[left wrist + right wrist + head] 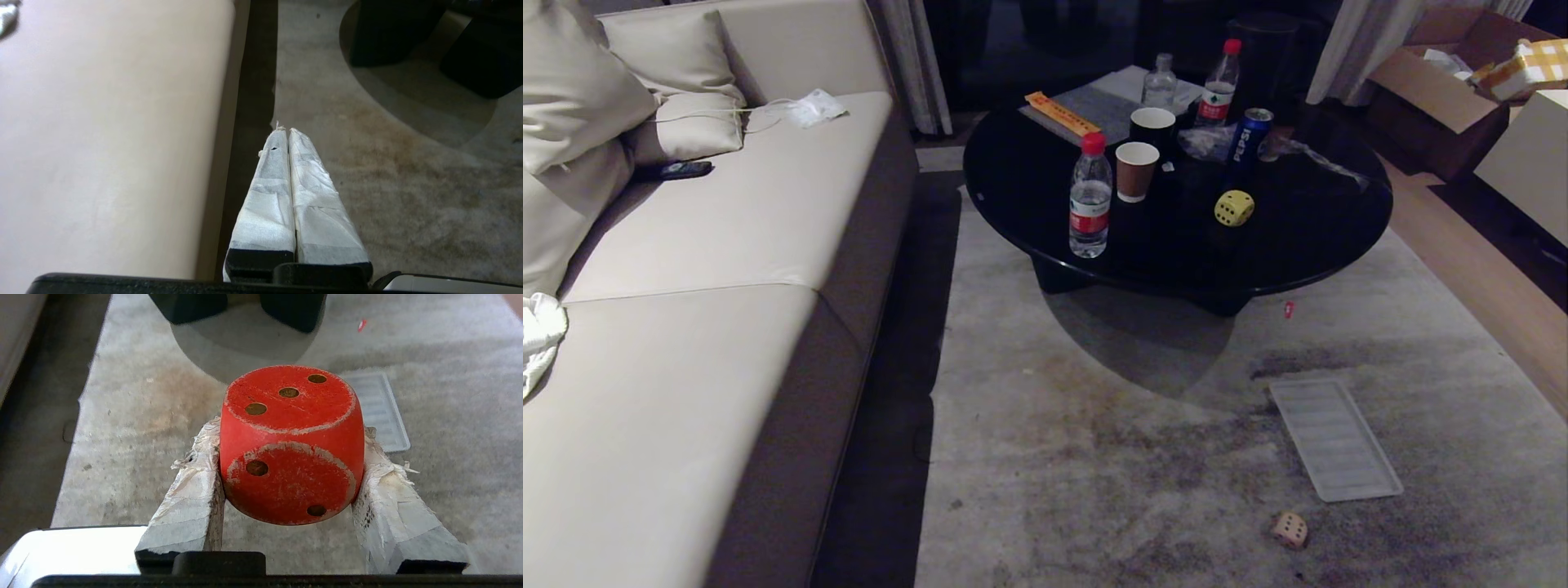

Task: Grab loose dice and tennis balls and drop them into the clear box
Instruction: Put the toys in the box

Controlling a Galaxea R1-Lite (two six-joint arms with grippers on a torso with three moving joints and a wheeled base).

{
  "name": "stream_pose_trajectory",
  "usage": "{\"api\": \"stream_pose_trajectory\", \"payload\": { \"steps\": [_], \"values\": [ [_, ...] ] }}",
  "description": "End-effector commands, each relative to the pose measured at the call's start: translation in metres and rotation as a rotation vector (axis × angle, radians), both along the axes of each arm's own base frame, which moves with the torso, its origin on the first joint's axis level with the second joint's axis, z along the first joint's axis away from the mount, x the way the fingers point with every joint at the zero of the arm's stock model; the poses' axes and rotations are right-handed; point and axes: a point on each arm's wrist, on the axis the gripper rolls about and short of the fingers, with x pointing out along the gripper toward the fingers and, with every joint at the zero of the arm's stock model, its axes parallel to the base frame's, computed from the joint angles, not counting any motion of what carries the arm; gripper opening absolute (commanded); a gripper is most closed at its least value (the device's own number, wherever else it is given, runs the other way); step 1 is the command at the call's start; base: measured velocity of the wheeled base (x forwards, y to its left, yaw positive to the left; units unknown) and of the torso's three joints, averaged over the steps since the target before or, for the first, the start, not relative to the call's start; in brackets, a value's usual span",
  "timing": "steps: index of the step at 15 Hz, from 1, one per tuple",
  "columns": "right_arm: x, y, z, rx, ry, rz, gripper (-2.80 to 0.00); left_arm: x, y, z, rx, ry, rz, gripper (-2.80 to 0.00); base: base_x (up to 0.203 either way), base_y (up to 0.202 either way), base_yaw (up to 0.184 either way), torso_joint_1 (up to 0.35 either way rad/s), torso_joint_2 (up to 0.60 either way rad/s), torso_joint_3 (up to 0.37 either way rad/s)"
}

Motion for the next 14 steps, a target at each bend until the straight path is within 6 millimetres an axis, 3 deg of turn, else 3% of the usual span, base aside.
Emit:
{"api": "stream_pose_trajectory", "payload": {
  "steps": [1,14],
  "values": [
    [0.0001,0.0000,-0.0001,0.000,0.002,0.000,-2.80,0.0002,0.0000,-0.0004,-0.001,0.002,0.000,-2.80,0.000,0.000,0.000,0.001,0.00,0.203],
    [0.0002,0.0000,-0.0001,0.000,0.003,0.000,-2.80,0.0002,0.0000,-0.0004,-0.001,0.002,0.000,-2.80,0.000,0.000,0.000,0.003,0.00,0.204]
  ]
}}
